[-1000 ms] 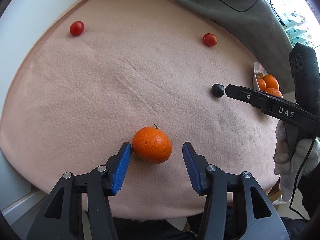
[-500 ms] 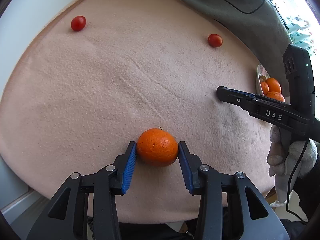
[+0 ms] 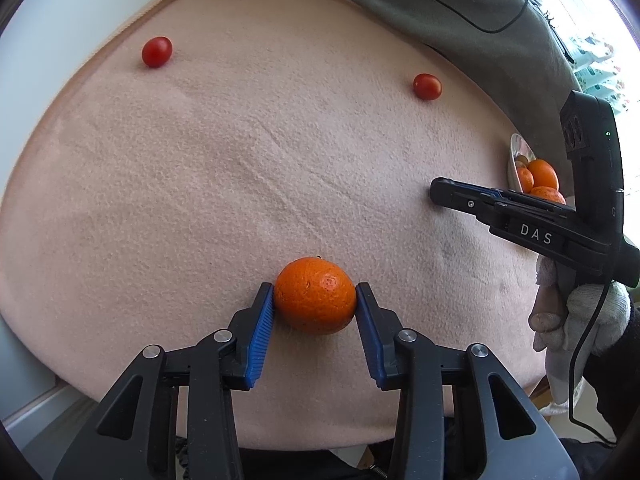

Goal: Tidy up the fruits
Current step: 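Close the left gripper on a small tangerine while the right gripper grips the dark plum, then carry the tangerine and plum over the floral plate and open both grippers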

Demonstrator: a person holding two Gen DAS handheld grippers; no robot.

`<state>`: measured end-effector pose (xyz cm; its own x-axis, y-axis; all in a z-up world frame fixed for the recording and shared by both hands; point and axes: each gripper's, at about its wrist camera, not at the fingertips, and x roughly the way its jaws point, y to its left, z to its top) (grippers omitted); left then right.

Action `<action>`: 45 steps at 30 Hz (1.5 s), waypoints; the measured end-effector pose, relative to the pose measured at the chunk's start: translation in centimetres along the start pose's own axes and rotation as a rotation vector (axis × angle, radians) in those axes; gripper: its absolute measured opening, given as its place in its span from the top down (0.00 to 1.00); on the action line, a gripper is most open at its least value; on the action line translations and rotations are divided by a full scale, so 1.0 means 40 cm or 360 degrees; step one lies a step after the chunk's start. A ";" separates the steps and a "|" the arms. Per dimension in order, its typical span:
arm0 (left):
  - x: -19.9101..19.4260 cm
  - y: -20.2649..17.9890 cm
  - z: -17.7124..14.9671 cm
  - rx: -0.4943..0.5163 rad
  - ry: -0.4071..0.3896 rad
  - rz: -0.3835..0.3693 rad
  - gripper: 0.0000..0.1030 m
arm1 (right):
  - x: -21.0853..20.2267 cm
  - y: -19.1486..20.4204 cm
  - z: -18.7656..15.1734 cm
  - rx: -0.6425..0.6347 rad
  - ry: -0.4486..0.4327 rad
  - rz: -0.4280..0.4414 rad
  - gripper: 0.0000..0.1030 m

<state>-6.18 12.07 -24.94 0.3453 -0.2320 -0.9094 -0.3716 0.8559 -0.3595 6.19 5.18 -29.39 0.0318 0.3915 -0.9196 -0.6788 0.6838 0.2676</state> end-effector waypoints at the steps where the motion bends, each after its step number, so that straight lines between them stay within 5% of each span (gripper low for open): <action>1: -0.001 0.000 0.001 -0.0001 -0.0002 -0.0001 0.62 | -0.004 0.001 -0.001 -0.0004 -0.0006 0.0000 0.77; 16: -0.027 -0.073 0.064 0.0116 -0.0066 -0.0024 0.63 | -0.123 -0.076 -0.030 0.0123 -0.0163 -0.0012 0.77; 45: 0.063 -0.425 0.205 0.0616 -0.0009 -0.0201 0.63 | -0.411 -0.396 -0.181 0.0644 -0.0499 -0.0182 0.77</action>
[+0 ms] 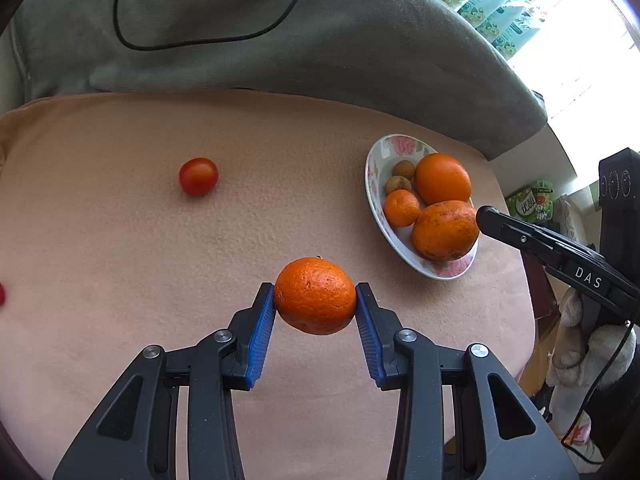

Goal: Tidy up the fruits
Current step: 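Carry the tangerine and plum over the floral plate and open both grippers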

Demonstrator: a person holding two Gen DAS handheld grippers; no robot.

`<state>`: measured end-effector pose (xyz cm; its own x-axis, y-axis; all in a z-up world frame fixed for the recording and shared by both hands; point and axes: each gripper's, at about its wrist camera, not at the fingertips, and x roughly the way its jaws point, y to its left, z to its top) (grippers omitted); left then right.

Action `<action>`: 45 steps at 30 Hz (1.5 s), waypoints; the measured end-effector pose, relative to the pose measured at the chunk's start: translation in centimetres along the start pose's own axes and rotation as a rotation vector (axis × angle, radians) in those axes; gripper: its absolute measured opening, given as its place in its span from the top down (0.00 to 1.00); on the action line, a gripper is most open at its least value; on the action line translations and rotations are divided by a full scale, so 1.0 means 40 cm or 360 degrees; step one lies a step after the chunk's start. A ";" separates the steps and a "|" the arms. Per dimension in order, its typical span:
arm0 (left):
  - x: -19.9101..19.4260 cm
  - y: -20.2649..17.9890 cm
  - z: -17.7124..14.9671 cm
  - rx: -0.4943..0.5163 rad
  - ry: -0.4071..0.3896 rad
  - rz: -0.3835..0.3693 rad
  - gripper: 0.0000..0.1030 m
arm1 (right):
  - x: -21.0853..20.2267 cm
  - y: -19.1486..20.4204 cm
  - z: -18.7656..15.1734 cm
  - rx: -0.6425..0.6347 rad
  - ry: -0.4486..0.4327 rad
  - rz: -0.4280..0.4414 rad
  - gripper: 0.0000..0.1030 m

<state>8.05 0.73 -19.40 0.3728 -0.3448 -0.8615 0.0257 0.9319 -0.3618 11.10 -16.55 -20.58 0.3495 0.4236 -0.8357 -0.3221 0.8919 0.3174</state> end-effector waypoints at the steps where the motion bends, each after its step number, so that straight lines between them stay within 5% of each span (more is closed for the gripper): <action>1: 0.006 -0.009 0.009 0.0015 0.0001 -0.0004 0.63 | -0.005 -0.014 -0.001 0.0015 -0.0003 -0.0011 0.77; 18: 0.086 -0.152 0.143 0.0218 0.0013 -0.0056 0.63 | -0.031 -0.165 -0.016 0.0197 -0.0030 -0.0111 0.77; 45: 0.139 -0.259 0.220 0.0334 0.0018 -0.0105 0.62 | 0.022 -0.195 -0.003 0.0240 0.0025 -0.0088 0.77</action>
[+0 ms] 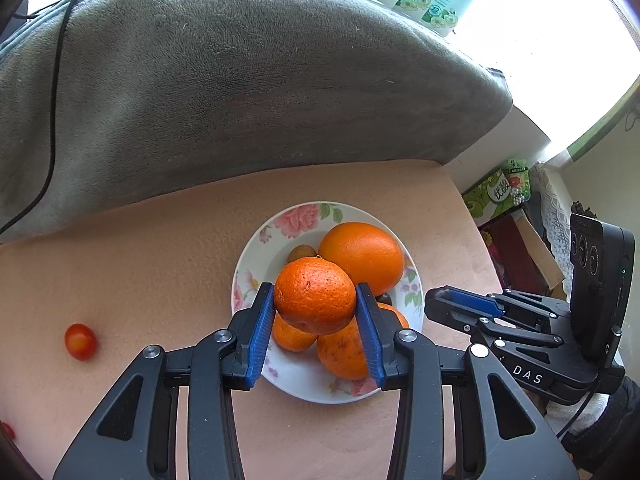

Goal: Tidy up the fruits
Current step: 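Carry the tangerine and plum over the floral plate and open both grippers, then withdraw both open tools from the plate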

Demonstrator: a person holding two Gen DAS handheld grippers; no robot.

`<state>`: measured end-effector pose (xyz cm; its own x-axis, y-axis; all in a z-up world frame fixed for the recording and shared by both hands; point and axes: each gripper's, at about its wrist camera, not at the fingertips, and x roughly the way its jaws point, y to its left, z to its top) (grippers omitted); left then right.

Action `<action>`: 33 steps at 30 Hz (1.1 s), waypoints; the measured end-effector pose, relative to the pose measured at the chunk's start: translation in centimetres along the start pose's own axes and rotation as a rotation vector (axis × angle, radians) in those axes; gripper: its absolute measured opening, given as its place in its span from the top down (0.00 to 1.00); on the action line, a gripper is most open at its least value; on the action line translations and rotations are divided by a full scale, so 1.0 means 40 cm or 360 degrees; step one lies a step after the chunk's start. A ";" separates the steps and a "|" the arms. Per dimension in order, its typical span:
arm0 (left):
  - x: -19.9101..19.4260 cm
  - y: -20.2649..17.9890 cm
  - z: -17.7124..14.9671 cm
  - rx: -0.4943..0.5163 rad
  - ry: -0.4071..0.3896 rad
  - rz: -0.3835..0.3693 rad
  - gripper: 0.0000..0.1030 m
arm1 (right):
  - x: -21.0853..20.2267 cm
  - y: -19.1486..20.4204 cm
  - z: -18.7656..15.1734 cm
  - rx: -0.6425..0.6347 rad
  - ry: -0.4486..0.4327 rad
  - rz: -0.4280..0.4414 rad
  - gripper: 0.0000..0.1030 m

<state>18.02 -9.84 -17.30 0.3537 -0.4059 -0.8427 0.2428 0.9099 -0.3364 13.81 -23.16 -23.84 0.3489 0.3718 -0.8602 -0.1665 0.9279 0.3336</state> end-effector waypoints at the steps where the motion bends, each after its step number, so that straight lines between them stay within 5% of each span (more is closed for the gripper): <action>1: 0.001 -0.002 0.001 0.0000 -0.0001 -0.0001 0.62 | 0.002 0.000 0.000 0.0003 0.0001 0.0002 0.77; 14: 0.002 0.000 0.003 -0.0006 0.0003 0.0000 0.62 | 0.000 0.000 0.006 0.0016 0.0002 0.0015 0.75; 33: -0.017 -0.025 0.007 0.0030 -0.0041 0.0083 0.29 | -0.013 0.014 0.016 0.0039 -0.0037 -0.0033 0.23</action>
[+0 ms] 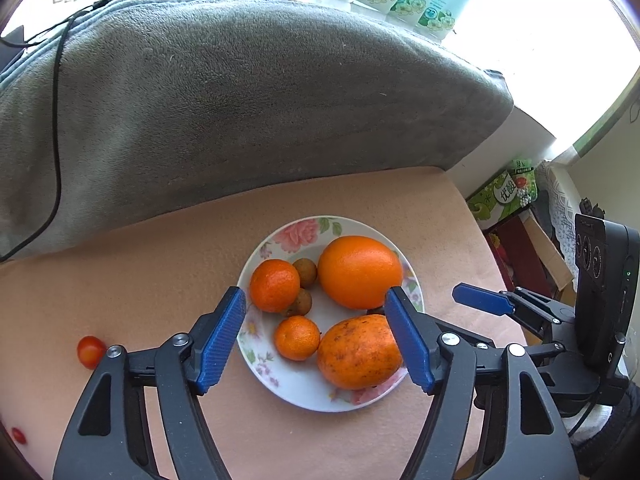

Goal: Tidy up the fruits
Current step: 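Withdraw both open tools from the plate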

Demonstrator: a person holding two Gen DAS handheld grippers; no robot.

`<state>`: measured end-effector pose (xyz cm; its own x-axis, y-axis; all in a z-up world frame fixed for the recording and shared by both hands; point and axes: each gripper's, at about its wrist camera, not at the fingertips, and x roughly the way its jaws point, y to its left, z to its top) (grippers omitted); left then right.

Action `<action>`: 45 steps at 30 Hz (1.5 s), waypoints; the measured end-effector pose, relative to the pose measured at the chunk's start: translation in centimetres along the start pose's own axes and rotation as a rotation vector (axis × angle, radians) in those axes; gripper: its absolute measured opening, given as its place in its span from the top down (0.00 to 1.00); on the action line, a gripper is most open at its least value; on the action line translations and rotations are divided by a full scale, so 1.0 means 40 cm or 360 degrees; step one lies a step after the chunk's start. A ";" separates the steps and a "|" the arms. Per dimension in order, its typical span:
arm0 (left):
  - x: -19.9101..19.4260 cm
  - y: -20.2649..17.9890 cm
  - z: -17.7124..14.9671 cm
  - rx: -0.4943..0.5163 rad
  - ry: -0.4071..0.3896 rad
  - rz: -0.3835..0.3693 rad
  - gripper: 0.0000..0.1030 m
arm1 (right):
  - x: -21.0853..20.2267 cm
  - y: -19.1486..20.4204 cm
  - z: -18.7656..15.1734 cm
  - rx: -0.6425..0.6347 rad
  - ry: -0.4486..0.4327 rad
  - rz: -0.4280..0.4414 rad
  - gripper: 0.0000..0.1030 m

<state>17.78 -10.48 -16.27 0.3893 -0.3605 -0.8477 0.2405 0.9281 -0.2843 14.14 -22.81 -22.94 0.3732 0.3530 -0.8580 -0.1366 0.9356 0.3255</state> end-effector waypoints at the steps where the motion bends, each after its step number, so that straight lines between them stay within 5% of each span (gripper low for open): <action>1: -0.001 -0.001 -0.001 -0.0003 -0.0004 0.0004 0.29 | 0.001 0.000 0.000 0.0005 0.0003 -0.0007 0.22; 24: -0.060 0.009 -0.031 -0.0041 -0.0052 0.0062 0.27 | -0.033 -0.014 -0.017 0.0106 0.0001 -0.0020 0.21; 45: -0.173 0.072 -0.116 -0.0172 -0.0148 0.0142 0.27 | -0.058 0.089 -0.044 -0.0005 -0.0005 0.0031 0.21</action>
<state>11.67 -4.87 -13.31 0.4865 -0.2786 -0.8281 0.1060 0.9596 -0.2606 11.17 -20.29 -20.47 0.3736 0.3709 -0.8502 -0.1466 0.9287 0.3407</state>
